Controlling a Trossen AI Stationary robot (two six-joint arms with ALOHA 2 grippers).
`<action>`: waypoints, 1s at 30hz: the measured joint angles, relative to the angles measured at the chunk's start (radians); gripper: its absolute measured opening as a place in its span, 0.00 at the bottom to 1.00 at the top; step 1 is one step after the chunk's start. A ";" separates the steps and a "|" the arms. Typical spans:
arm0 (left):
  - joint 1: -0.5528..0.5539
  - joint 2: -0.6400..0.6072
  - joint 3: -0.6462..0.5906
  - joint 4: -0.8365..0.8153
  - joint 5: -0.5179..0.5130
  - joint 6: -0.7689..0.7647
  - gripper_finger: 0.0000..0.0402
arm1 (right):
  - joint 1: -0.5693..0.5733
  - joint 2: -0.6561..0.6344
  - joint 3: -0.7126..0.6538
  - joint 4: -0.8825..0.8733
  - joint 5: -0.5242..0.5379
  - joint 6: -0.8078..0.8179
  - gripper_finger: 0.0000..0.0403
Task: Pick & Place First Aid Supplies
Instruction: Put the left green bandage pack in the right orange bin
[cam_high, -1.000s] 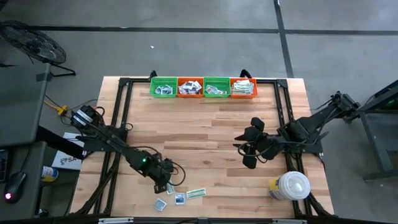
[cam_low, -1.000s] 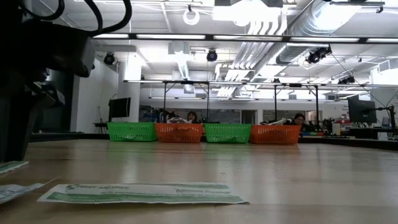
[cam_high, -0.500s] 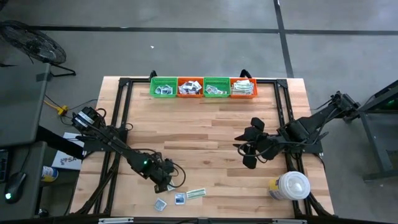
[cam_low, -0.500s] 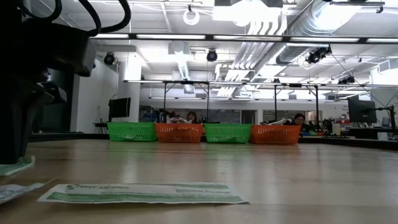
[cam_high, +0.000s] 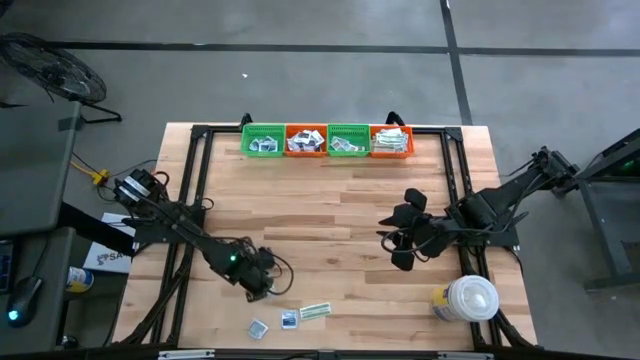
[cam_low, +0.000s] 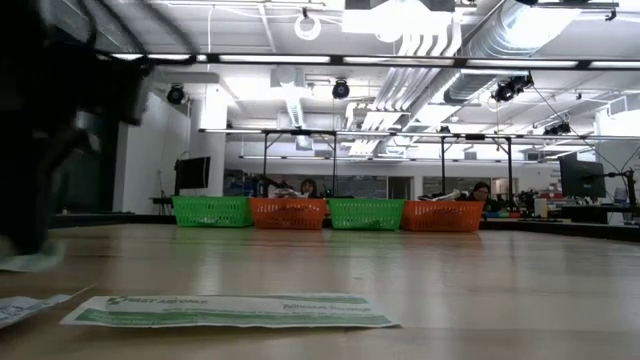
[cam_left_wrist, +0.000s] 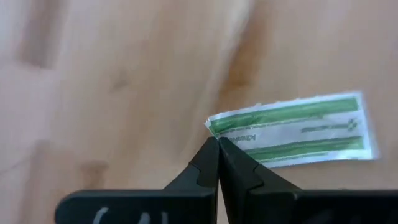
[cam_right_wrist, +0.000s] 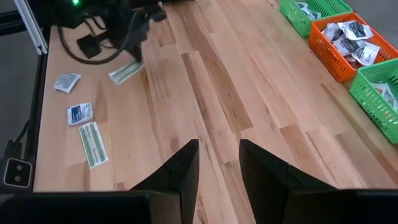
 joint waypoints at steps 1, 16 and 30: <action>0.005 -0.008 0.007 -0.023 -0.013 0.000 0.00 | 0.000 0.000 0.000 -0.006 0.000 0.000 0.27; 0.063 -0.045 0.241 -0.002 -0.435 0.113 0.00 | 0.023 0.000 -0.101 0.310 0.056 -0.079 0.27; 0.197 -0.046 0.618 0.051 -0.736 0.662 0.00 | -0.004 0.000 -0.306 0.902 0.025 -0.210 0.30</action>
